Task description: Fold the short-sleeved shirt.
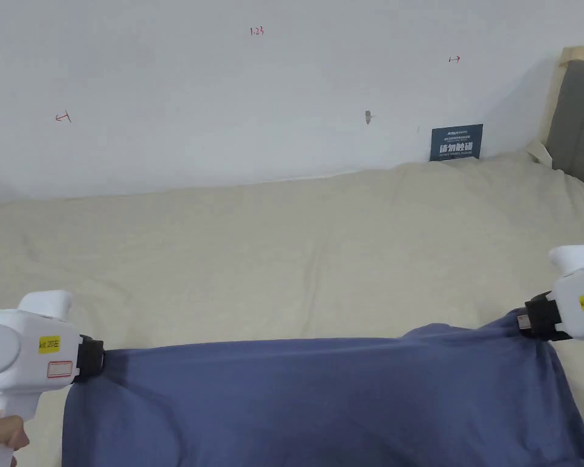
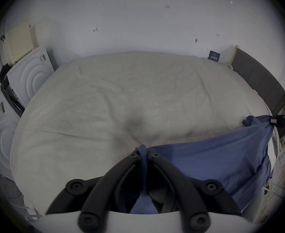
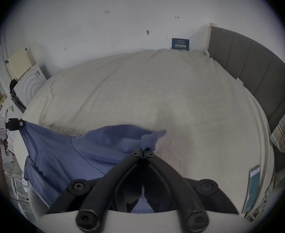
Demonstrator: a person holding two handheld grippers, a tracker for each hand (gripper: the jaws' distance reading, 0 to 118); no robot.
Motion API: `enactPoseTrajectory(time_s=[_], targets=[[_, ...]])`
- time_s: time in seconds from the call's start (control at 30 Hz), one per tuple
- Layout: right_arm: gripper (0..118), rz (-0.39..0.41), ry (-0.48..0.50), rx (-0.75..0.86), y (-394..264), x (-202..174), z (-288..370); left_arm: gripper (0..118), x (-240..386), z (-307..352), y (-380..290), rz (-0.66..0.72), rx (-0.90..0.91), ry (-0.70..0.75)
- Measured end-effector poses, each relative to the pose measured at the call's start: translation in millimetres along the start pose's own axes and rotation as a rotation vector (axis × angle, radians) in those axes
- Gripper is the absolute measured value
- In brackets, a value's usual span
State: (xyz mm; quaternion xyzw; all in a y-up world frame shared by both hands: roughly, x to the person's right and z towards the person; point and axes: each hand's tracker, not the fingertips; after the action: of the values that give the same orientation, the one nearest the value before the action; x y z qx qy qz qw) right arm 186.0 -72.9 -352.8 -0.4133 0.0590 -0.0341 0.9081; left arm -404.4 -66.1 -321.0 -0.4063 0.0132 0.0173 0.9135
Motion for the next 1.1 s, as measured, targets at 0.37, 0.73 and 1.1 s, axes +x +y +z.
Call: enactPoseTrajectory(time_s=[0.37,0.73,1.1], targets=[[0,0.057,0.028,-0.077,-152.5,-1.6,81.1,7,-9.1,75.9,-152.4,-0.012,-0.055,-0.011],[40,-0.006,0.022,-0.116,-208.2,-2.2,64.7,63,-42.1,50.9,-200.3,0.202,-0.072,-0.089],[0,0.033,0.067,0.308,-207.1,-78.3,125.2,40,-41.5,119.5,-197.4,0.211,0.068,-0.127]])
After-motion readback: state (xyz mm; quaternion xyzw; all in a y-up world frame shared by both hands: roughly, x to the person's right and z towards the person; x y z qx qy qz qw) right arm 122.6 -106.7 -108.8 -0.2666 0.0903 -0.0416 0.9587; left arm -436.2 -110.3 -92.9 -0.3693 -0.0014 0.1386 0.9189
